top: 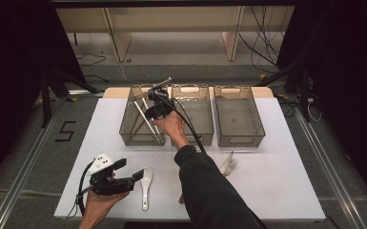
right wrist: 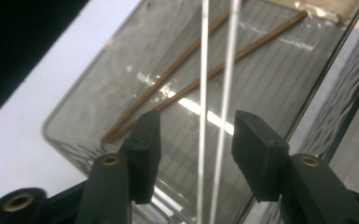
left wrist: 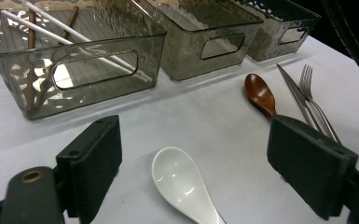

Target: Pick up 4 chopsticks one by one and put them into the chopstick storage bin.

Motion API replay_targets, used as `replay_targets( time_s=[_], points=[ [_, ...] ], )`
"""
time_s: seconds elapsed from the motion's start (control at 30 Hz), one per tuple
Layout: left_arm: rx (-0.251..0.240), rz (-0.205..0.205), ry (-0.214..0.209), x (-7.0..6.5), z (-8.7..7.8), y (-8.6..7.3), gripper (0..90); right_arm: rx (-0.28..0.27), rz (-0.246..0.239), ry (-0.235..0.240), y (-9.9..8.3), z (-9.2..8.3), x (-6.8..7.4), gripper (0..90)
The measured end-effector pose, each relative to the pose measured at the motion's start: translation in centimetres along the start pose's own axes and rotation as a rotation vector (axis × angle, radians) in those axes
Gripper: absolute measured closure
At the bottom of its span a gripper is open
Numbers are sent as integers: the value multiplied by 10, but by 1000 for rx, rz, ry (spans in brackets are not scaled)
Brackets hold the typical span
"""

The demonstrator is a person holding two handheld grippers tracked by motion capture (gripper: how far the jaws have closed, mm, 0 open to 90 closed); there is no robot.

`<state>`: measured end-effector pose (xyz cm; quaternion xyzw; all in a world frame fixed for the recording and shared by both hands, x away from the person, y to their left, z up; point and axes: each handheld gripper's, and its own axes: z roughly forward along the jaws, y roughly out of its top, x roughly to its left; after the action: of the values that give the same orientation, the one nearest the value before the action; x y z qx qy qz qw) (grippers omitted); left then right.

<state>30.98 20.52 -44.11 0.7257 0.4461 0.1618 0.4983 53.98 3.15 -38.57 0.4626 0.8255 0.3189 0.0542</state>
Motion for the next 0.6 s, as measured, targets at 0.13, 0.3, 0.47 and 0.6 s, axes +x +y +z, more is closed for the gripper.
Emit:
replay_targets(
  time_s=[0.13,0.3,0.47,0.6],
  points=[
    [1,-1,2,0,0,0,176,-25,-35,25,0,-14,2,474],
    [5,0,4,0,0,0,176,-53,-69,52,-5,-32,2,443],
    [4,-7,8,-1,1,0,176,-74,-79,68,-12,-48,-1,424],
    [14,-4,11,0,1,0,175,-97,-96,78,-21,-61,-4,399]
  ],
)
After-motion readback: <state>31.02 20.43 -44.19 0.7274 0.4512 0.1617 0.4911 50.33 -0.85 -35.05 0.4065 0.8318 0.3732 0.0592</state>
